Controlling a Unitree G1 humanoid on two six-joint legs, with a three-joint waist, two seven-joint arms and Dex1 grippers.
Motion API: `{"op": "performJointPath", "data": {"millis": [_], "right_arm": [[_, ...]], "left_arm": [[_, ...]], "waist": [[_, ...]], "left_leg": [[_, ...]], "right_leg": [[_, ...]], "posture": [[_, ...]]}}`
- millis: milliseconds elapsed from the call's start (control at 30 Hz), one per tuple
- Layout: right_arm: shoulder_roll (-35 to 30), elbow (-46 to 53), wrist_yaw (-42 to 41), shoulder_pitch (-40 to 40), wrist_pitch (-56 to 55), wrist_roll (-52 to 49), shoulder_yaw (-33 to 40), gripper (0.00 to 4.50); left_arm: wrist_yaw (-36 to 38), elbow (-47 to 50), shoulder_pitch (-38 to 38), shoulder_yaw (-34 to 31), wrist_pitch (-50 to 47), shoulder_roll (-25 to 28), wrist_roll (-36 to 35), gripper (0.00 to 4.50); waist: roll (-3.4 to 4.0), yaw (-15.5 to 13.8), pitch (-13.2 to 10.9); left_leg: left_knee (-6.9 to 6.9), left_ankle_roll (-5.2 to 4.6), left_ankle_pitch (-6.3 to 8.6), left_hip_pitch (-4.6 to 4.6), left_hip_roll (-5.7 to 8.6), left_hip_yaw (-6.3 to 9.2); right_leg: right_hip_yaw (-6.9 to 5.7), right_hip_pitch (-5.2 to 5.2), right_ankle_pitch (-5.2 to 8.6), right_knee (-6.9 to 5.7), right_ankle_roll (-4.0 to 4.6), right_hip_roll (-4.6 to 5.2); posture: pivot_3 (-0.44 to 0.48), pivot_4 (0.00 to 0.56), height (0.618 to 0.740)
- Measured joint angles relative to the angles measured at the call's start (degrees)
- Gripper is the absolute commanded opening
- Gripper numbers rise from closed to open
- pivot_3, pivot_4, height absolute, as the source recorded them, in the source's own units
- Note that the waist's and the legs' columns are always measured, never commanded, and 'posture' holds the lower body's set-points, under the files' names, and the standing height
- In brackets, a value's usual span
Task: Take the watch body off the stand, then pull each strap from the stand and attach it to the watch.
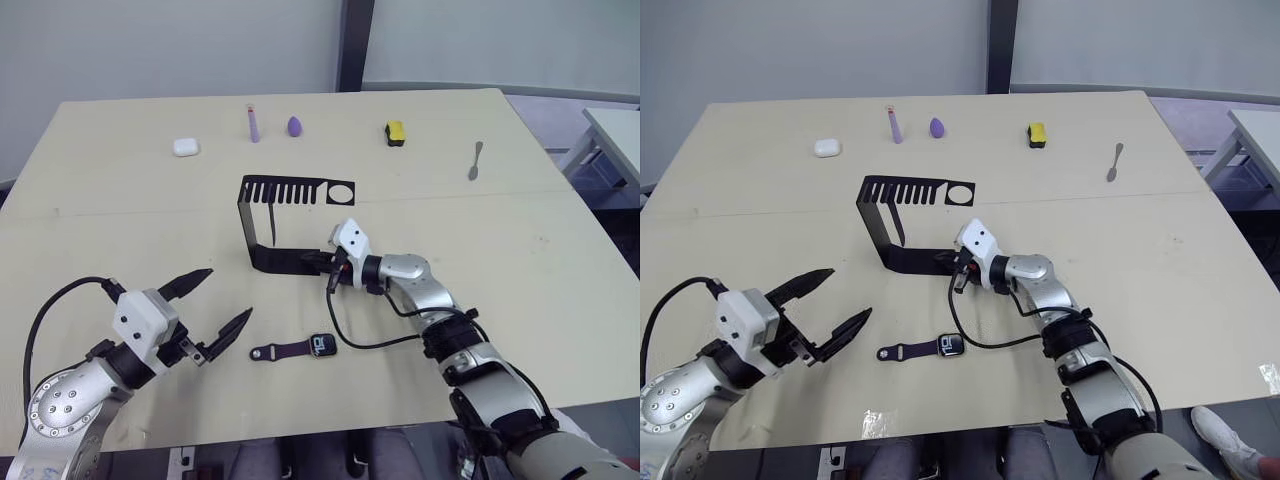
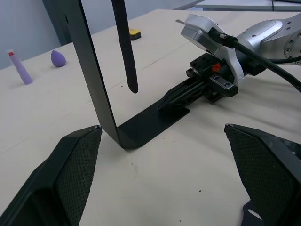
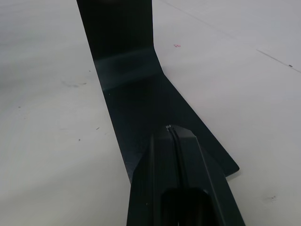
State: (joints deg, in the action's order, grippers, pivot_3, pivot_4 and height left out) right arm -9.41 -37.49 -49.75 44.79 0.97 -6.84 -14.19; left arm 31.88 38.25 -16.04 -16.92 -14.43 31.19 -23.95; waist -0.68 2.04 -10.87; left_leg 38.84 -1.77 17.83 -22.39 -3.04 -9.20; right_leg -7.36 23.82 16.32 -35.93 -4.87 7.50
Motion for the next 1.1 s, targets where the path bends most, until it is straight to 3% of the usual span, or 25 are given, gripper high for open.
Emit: {"op": "performJointPath", "data": {"millis": [233,333,400,533,933,1100], "right_arm": [[0.37,-2.56,-1.65,0.37,-2.44,0.17,0.92,0.02],[0.38,-2.89,-1.99,0.34,-2.84,0.2,1.03,0.0],[0.35,-3.06,-2.04,0.33,-2.9,0.21,1.15,0.0],[0.72,-3.01,-2.47,0.34,-2.14,0.08,1.37,0.0],[0.96,-2.21,-3.6,-0.3,-1.67,0.22,1.04,0.0],[1.13,-2.38,-3.73,-0.04,-1.6,0.51,0.93,0.0]], "left_arm": [[-6.08,3.13,4.25,6.81,-3.11,-2.24,5.59,4.5],[-9.57,3.84,5.39,9.15,-4.59,-5.43,7.72,3.73],[-11.13,3.85,7.22,11.25,-5.64,-6.44,8.83,2.76],[-13.88,3.83,9.32,16.65,-7.33,-8.99,12.3,2.76],[-28.49,-1.62,16.06,23.06,-11.91,-23.59,22.8,2.76],[-29.79,-6.72,21.12,23.65,-12.18,-25.14,24.38,2.76]], "waist": [[-0.01,-0.07,0.01],[-0.02,-0.07,0.01],[-0.02,-0.13,0.02],[-0.03,-0.12,0.02],[-0.07,-0.26,0.06],[-0.07,-0.28,0.06]], "left_leg": [[-0.01,0.0,0.0,0.02,0.0,0.01],[-0.01,0.01,0.0,0.04,-0.01,0.01],[-0.01,0.03,-0.02,0.05,-0.03,0.01],[-0.02,0.03,-0.01,0.06,-0.03,0.01],[-0.03,0.02,-0.01,0.1,-0.05,0.01],[-0.01,0.02,-0.01,0.09,-0.08,0.01]], "right_leg": [[0.12,-0.04,0.0,-0.01,0.0,0.03],[0.17,-0.04,0.0,-0.01,0.0,0.03],[0.17,-0.05,0.0,-0.01,0.0,0.03],[0.18,-0.07,0.0,0.0,0.0,0.04],[0.13,-0.1,0.0,0.03,-0.01,0.07],[-0.04,-0.1,0.0,0.05,-0.01,0.05]], "posture": [[0.0,0.15,0.74],[0.0,0.15,0.74],[0.0,0.15,0.74],[0.0,0.15,0.74],[0.0,0.15,0.74],[0.0,0.15,0.74]]}}
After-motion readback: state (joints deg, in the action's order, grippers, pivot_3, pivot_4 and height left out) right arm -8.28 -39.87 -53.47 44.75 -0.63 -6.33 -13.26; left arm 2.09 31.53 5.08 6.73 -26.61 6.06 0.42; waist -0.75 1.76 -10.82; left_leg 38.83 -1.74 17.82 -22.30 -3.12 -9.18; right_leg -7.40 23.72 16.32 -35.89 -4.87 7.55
